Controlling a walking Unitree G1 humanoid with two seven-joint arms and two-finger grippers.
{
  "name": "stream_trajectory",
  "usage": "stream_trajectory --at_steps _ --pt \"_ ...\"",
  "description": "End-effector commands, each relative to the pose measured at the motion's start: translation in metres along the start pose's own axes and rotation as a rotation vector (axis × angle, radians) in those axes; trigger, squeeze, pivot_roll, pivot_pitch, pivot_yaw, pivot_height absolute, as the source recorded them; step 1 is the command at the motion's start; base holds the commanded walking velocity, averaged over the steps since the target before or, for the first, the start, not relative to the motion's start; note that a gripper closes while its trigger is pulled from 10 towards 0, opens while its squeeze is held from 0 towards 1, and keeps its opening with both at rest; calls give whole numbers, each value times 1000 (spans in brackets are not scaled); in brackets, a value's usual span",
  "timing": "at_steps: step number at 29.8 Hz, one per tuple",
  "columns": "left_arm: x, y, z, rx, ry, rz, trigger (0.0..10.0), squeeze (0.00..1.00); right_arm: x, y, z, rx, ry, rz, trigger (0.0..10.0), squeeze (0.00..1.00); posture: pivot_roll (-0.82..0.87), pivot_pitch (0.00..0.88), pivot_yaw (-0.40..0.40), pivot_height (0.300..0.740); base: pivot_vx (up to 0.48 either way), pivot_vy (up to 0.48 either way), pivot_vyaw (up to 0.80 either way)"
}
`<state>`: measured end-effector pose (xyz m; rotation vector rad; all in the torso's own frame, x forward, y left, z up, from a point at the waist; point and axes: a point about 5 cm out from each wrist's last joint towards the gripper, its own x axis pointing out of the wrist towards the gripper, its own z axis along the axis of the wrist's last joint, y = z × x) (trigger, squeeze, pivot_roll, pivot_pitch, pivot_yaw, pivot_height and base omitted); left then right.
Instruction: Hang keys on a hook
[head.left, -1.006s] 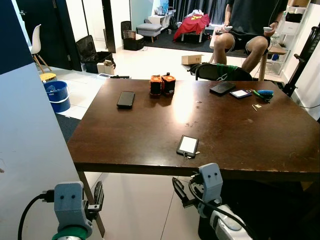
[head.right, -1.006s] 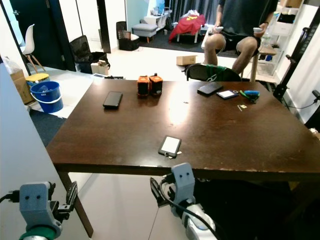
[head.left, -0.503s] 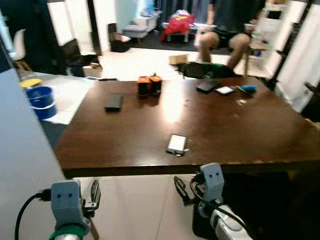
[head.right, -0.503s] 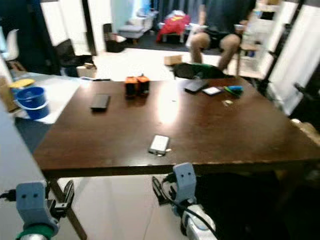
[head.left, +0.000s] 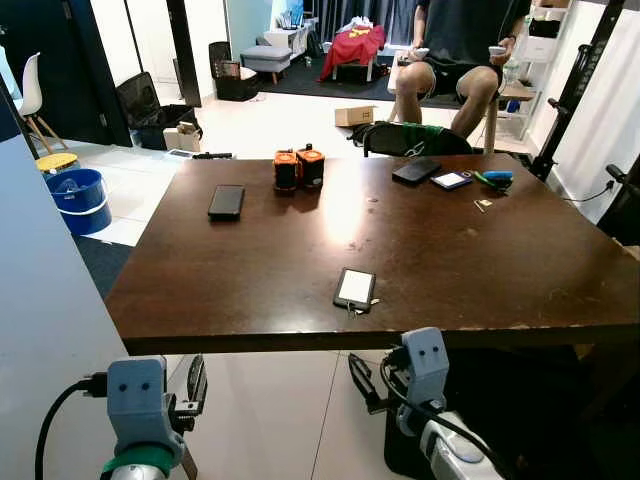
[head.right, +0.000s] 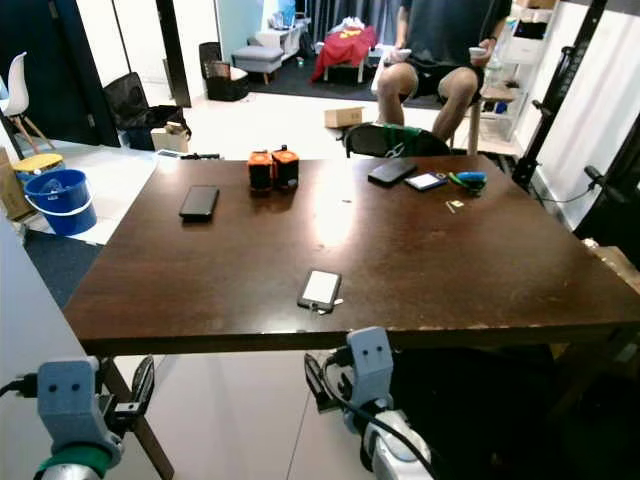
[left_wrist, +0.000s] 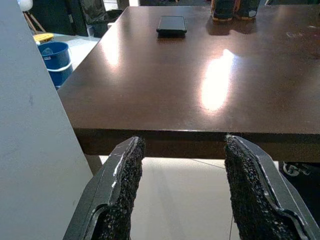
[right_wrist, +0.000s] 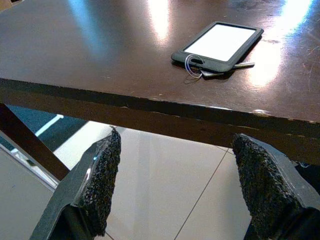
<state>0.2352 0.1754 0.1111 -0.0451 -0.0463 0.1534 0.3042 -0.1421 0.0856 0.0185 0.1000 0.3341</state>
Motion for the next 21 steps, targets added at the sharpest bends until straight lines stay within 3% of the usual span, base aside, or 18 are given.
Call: stream_trajectory --at_steps 1,18,21 --pt "-2 4 0 2 4 10 10000 0 -1 2 -2 16 4 3 10000 0 -170 7 103 740 0 0 0" --pt "-4 2 3 -33 -15 -30 10000 0 -2 2 -3 17 4 3 10000 0 -173 0 107 740 0 0 0" --pt "-5 1 4 -38 -18 -32 10000 0 -3 2 4 23 -53 -2 10000 0 -170 0 105 740 0 0 0"
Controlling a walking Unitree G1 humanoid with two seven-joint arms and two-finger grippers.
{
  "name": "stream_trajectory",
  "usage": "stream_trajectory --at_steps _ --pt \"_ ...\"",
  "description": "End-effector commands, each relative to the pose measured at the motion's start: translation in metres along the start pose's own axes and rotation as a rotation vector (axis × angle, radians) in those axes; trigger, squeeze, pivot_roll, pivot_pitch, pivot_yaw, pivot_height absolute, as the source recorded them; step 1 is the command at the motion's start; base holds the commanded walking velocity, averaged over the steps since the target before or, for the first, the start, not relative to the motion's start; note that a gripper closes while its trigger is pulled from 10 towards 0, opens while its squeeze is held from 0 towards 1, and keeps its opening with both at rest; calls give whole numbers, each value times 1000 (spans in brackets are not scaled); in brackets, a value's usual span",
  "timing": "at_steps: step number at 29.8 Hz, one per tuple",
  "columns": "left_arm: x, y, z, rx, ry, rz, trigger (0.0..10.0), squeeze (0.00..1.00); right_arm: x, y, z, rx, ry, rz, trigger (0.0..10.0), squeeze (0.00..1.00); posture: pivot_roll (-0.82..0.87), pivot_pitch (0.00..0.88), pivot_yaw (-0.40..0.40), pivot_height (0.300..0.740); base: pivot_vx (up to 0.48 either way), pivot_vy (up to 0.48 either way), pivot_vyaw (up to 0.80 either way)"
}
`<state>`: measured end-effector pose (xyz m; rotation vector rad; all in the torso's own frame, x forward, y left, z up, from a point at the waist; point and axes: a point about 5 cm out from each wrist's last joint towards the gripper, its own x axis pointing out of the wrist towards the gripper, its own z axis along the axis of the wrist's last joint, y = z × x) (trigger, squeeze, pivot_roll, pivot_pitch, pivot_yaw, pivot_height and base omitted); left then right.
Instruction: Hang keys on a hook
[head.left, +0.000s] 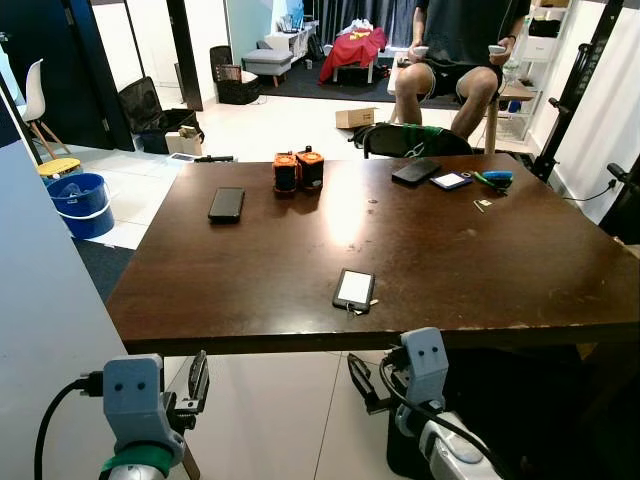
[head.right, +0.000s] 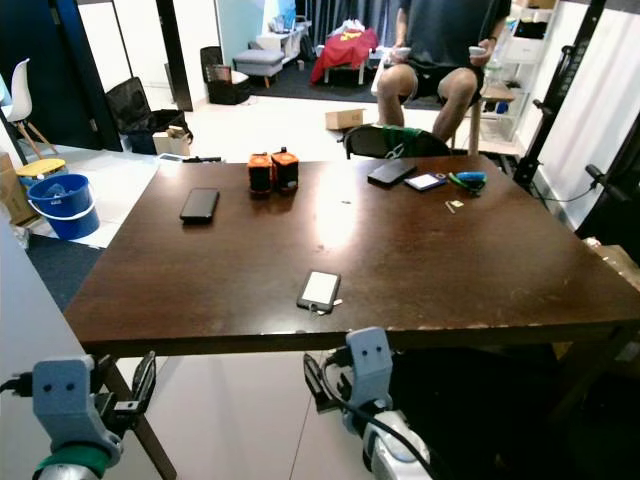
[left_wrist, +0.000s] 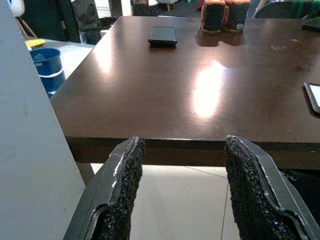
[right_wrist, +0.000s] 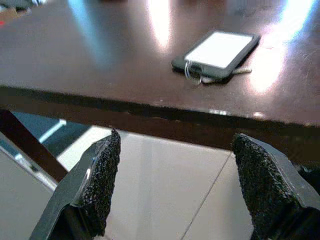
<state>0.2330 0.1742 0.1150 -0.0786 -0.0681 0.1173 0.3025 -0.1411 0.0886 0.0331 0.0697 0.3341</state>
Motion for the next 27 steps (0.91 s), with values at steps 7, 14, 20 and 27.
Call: stream_trajectory --at_steps 7,14,20,27 --pt "-3 3 2 -6 -7 7 10000 0 -2 -7 36 148 -250 -68 10000 0 -170 0 105 740 103 0 0" --pt "0 2 4 -2 -22 5 10000 0 3 -8 30 116 -179 -61 10000 0 -172 0 108 740 0 0 0" --pt "1 0 2 19 -6 12 10000 0 2 -3 18 63 -105 -34 10000 0 -168 7 109 740 0 0 0" --pt "3 2 6 45 0 26 10000 0 3 -2 34 116 -206 -53 10000 0 -165 11 113 740 0 0 0"
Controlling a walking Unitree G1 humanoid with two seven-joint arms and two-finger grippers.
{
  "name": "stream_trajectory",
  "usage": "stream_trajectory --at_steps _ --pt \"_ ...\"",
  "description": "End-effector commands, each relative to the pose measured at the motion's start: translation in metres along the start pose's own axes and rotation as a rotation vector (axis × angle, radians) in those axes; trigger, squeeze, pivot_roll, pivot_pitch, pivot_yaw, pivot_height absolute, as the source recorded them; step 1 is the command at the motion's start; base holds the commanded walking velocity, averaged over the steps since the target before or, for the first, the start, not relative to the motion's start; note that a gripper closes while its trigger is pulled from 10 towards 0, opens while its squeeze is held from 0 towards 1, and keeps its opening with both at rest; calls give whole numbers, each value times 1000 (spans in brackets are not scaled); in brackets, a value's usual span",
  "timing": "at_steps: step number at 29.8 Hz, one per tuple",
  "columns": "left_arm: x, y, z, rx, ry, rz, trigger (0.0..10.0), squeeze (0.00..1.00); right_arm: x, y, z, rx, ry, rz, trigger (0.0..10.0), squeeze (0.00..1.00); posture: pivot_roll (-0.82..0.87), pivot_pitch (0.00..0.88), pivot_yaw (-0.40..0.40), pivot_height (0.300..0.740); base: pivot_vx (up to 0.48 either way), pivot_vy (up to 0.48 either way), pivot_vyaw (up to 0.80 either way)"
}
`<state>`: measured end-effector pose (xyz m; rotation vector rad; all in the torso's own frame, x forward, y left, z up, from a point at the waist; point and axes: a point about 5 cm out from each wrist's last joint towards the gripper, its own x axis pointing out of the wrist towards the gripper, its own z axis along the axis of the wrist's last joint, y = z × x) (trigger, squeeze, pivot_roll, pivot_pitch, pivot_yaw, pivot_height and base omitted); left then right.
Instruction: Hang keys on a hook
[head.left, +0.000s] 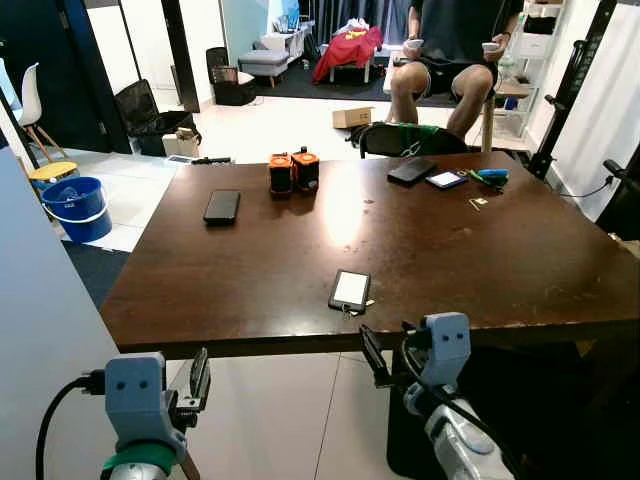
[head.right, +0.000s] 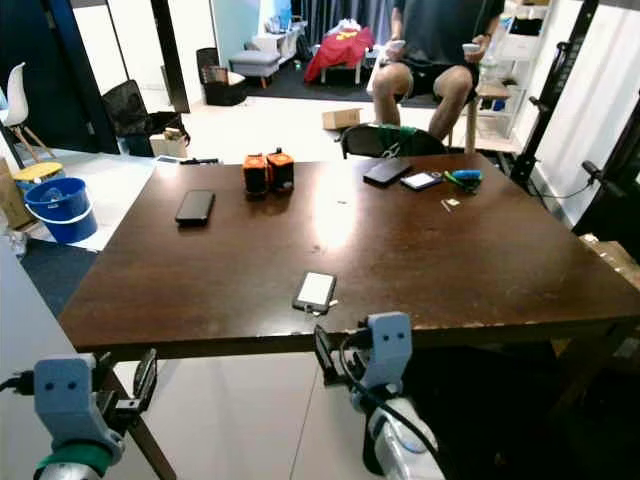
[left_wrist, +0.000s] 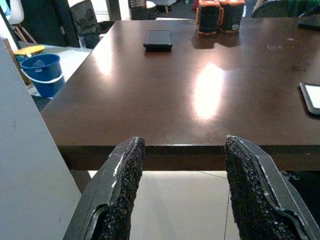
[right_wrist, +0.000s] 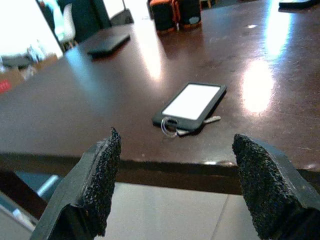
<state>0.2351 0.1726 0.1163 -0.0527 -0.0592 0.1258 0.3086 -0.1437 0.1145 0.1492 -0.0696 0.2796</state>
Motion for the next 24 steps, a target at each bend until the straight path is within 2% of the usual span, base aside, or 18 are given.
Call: stream_trajectory --at_steps 1,3,5,9,11,12,13,14,15,16,20,24 --pt "1 4 5 18 -7 18 10000 0 1 2 7 24 -48 -5 10000 0 -165 11 113 740 0 0 0" --pt "1 4 5 18 -7 18 10000 0 1 2 7 24 -48 -5 10000 0 -165 11 113 740 0 0 0" --pt "6 3 18 16 -53 13 10000 0 4 2 18 55 -103 -17 10000 0 -165 11 113 740 0 0 0" --pt "9 2 26 19 -88 -1 10000 0 6 3 22 61 -118 -17 10000 0 -161 13 115 740 0 0 0" --pt "10 2 29 31 -98 -7 10000 0 6 3 23 30 -113 -22 10000 0 -162 13 117 740 0 0 0" --pt "11 3 28 61 -90 -5 10000 0 6 1 20 -23 -88 -36 10000 0 -163 14 121 740 0 0 0" --pt "11 3 28 61 -90 -5 10000 0 6 1 20 -23 -88 -36 10000 0 -163 14 121 740 0 0 0" --pt "11 3 26 104 -81 -7 10000 0 5 -3 17 -76 -70 -62 10000 0 -163 15 125 740 0 0 0" --pt "11 3 26 104 -81 -7 10000 0 5 -3 17 -76 -70 -62 10000 0 -163 15 125 740 0 0 0" --pt "10 4 23 125 -69 -3 10000 0 3 -9 13 -106 -52 -93 10000 0 -163 16 131 740 0 0 0" --pt "8 5 19 141 -48 -9 10000 0 -5 -21 10 -116 -37 -134 10000 0 -165 20 150 740 0 0 0" --pt "9 4 19 146 -41 -19 10000 0 -7 -23 9 -109 -31 -150 10000 0 -162 22 158 740 0 0 0"
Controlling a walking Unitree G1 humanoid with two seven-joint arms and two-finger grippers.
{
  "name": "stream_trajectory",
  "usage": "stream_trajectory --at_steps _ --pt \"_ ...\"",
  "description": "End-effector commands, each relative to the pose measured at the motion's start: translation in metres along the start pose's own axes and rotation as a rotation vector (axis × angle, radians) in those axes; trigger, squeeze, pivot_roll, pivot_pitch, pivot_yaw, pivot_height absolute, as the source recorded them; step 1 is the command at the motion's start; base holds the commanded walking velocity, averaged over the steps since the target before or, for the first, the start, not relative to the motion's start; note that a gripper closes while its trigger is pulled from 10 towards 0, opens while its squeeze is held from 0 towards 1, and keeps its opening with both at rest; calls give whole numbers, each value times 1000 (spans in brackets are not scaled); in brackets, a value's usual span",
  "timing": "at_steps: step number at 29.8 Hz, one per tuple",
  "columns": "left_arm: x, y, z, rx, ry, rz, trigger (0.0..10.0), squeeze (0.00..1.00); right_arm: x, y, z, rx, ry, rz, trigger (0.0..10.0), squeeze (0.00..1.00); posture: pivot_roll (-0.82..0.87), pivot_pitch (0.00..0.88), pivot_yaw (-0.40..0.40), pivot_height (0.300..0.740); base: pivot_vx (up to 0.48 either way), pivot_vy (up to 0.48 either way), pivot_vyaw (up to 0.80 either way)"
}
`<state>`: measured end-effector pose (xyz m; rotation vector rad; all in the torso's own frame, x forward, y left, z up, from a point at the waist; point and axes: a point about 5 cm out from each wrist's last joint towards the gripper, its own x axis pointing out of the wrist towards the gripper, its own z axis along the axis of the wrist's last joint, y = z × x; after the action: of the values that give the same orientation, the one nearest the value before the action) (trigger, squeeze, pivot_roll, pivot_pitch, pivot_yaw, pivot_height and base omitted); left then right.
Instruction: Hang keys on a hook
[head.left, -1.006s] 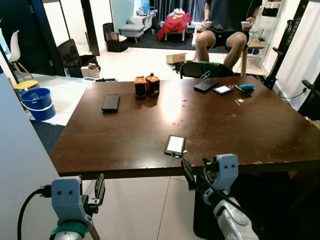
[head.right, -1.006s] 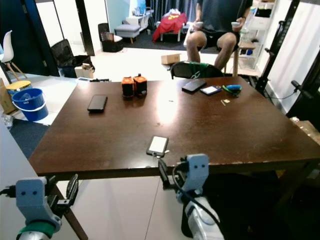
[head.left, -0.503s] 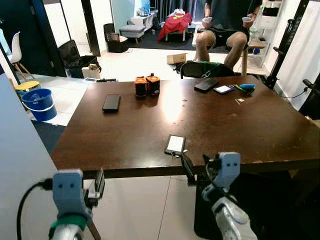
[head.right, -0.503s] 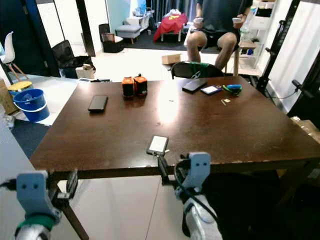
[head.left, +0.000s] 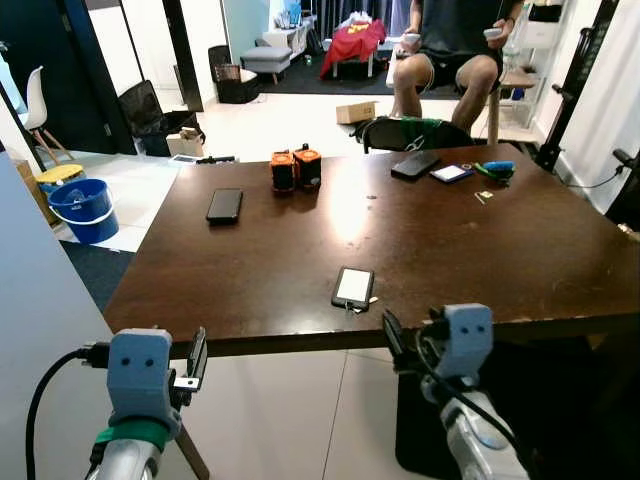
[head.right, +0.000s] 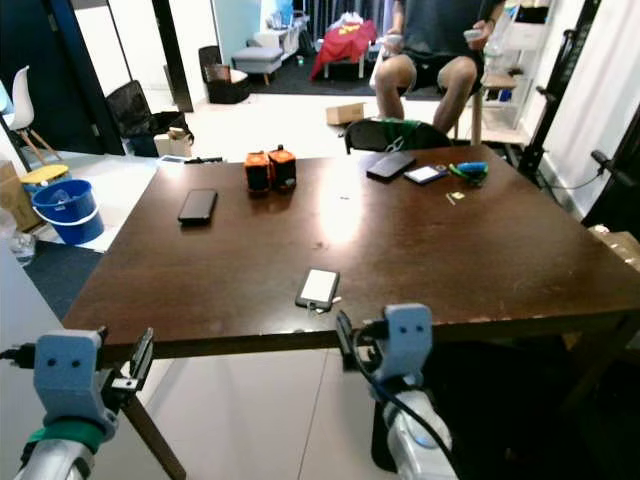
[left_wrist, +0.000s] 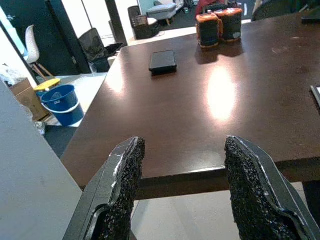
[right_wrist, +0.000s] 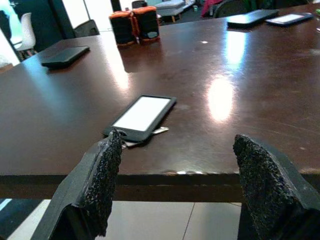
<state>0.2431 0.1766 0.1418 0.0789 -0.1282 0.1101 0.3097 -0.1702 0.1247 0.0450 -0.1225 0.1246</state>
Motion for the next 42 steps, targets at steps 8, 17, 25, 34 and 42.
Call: stream_trajectory --at_steps 8,17,25,34,42 --pt "-2 2 -3 12 39 9 10000 0 -4 17 -12 22 42 47 10000 0 -140 21 114 740 0 0 0" --pt "-12 -2 -7 -11 45 61 10000 0 10 17 -7 -11 50 131 10000 0 -134 12 39 740 0 0 0" --pt "-14 0 -7 -14 45 78 10000 0 13 20 -9 -15 69 152 10000 0 -133 6 18 740 0 0 0" --pt "-11 -7 -6 -47 26 43 10000 0 6 20 -11 -11 78 151 10000 0 -162 6 45 740 0 0 0" --pt "-9 -9 -4 -73 13 24 10000 0 5 17 -11 -9 73 132 10000 0 -169 8 62 740 100 0 0"
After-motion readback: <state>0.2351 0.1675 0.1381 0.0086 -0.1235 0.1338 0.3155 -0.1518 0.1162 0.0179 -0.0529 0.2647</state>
